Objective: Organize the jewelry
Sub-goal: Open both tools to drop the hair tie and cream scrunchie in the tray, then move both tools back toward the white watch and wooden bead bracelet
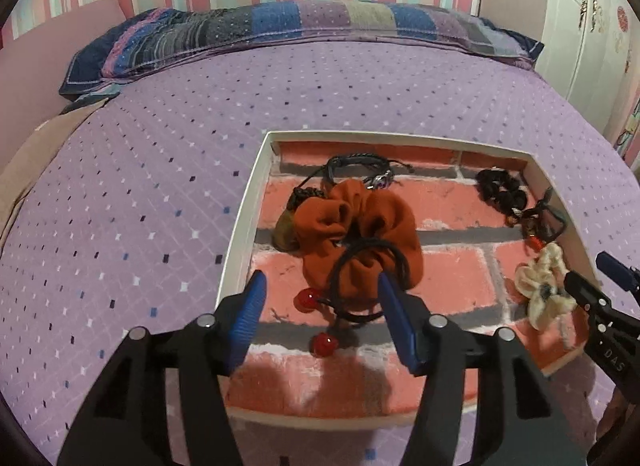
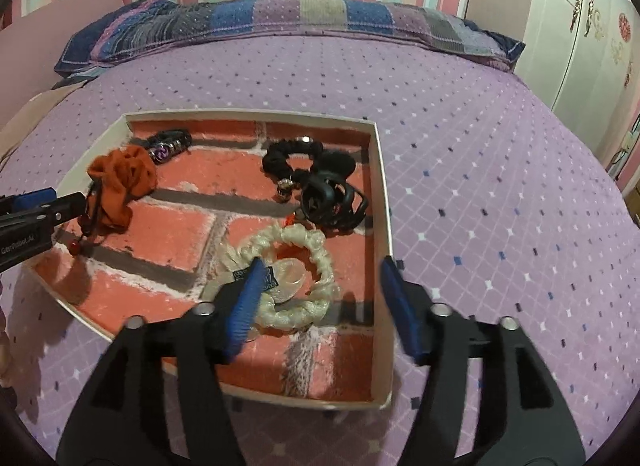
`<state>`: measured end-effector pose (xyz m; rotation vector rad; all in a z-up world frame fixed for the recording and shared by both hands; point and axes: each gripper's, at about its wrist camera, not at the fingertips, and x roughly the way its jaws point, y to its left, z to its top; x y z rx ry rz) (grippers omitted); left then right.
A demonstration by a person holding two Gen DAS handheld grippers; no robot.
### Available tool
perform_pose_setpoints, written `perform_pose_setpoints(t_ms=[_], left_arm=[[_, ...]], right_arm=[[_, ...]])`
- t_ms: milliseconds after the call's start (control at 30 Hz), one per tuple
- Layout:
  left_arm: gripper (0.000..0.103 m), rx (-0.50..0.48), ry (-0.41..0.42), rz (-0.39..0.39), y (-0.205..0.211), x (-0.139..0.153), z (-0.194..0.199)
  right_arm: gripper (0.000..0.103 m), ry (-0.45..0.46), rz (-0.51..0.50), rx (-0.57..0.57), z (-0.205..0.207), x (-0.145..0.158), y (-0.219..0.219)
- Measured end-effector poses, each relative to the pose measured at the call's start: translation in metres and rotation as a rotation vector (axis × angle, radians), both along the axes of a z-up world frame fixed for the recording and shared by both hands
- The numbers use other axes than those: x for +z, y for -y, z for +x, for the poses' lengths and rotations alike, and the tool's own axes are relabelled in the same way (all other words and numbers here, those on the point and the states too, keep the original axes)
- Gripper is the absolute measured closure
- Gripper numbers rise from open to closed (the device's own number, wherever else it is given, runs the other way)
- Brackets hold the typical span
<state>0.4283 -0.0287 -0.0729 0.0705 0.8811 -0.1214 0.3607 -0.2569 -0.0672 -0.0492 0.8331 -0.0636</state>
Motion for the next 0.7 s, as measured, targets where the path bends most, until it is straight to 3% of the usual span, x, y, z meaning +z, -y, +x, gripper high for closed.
perform_pose_setpoints(t_ms=[133, 200, 267, 367, 467, 700], left_arm=[[0.044, -0.017, 0.013, -0.021, -0.004, 0.016, -0.012], [0.036, -0.022, 0.03, -0.025, -0.007, 0.026, -0.021], [0.025, -0.026, 0.04, -0.03, -0.012, 0.034, -0.031], [0.021, -0.033, 0.072, -0.021, -0.021, 0.047, -0.053], [0.02, -0.031, 0.097, -0.027, -0.034, 0.057, -0.076], [0.02, -0.045, 0.18, -0.045, -0.069, 0.084, -0.156]], right_arm=[[0.011, 0.026, 0.022, -0.006, -0.01, 0.014, 0.002], [0.005, 0.05, 0.023, -0.016, -0.018, 0.022, 0.004], [0.004, 0.069, 0.01, -0.024, -0.029, 0.028, 0.004], [0.004, 0.082, -0.027, -0.025, -0.044, 0.033, 0.001], [0.004, 0.099, -0.081, -0.04, -0.07, 0.039, -0.005], [0.004, 0.141, -0.089, -0.053, -0.143, 0.051, -0.013]])
